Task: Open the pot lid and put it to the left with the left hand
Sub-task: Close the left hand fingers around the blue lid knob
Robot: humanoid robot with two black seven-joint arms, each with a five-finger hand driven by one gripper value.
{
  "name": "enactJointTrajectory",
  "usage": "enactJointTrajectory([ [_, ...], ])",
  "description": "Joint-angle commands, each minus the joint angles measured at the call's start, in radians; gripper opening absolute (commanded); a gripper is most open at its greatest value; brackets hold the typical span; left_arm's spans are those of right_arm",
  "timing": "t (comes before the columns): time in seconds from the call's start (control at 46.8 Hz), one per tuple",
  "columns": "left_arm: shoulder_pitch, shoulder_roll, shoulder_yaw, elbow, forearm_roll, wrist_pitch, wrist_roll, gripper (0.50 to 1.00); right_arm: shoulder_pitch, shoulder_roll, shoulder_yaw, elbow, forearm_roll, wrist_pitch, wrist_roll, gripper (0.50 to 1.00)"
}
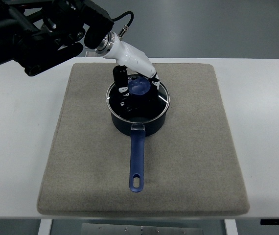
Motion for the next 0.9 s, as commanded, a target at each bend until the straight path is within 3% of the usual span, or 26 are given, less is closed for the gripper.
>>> enactJointTrajectory([
  [0.0, 0.000, -0.001, 0.002, 0.000, 0.001, 0.000, 0.000, 0.559, 0.000, 0.000, 0.000, 0.000, 0.000, 0.000, -0.001, 0.917],
  [0.064, 0.000, -0.003, 0.000, 0.000, 0.001, 0.001, 0.000, 0.500, 0.000, 0.000, 0.000, 0.000, 0.000, 0.000, -0.001, 0.917],
  [0.299, 0.002, -0.012, -0.004, 0.011, -0.013, 0.081, 0.000, 0.500, 0.000, 0.000, 0.000, 0.000, 0.000, 0.000, -0.001, 0.917],
  [0.876, -0.004, -0.008, 0.006, 0.015, -0.001, 0.074, 0.000, 0.500, 0.000, 0.000, 0.000, 0.000, 0.000, 0.000, -0.001, 0.917],
])
